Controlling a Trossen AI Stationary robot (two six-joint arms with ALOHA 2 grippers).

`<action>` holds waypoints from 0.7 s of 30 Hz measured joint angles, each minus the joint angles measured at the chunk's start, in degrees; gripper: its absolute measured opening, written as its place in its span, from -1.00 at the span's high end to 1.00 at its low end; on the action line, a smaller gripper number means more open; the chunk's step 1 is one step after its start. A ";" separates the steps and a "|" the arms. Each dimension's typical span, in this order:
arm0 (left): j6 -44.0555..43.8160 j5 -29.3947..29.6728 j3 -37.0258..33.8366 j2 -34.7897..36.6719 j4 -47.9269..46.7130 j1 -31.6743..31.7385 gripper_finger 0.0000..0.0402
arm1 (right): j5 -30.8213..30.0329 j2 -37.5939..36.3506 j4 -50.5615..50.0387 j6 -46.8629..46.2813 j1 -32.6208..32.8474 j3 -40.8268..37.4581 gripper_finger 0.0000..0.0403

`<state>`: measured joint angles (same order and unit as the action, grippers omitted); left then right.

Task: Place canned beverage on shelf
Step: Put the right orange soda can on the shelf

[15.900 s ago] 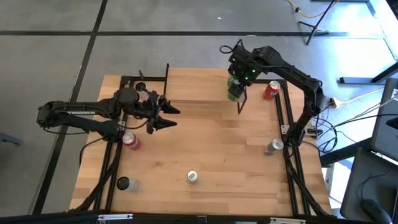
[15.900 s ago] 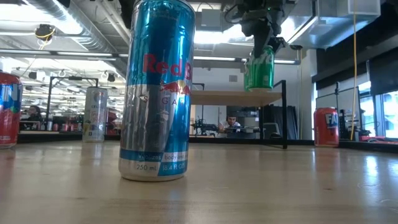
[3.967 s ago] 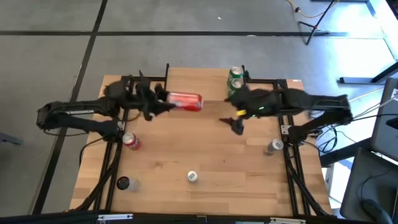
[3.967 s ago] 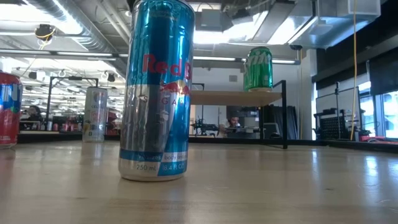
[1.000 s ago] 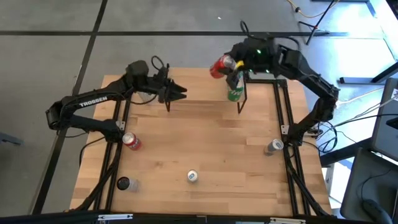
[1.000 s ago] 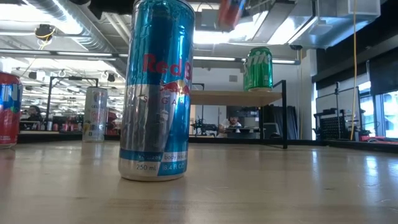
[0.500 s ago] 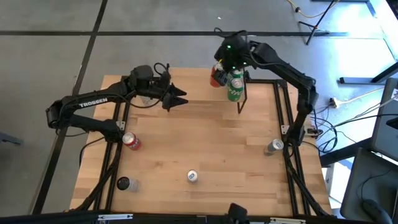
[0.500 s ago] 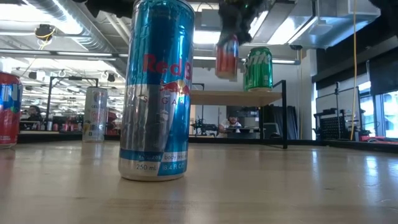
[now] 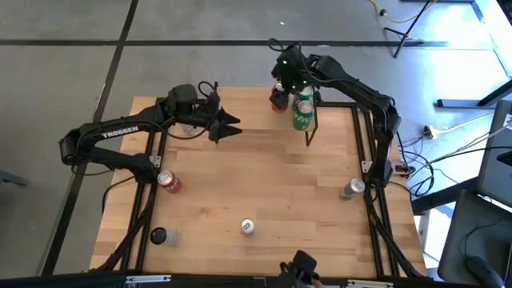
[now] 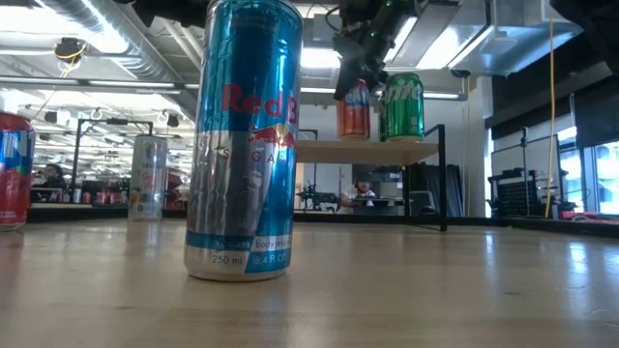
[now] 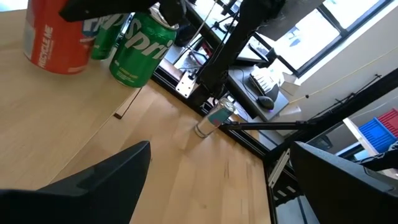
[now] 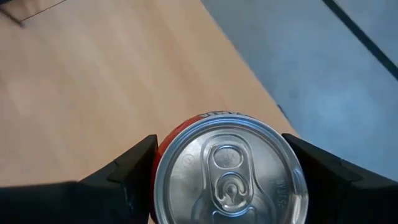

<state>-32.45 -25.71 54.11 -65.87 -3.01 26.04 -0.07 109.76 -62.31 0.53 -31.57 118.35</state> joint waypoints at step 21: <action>-0.28 1.21 -0.02 -0.02 0.13 0.02 -0.89 | -3.46 0.48 0.87 -9.19 0.04 -2.66 -0.35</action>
<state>-32.73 -24.50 54.08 -65.89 -2.87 26.06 -3.54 110.24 -61.44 -8.66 -31.53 115.69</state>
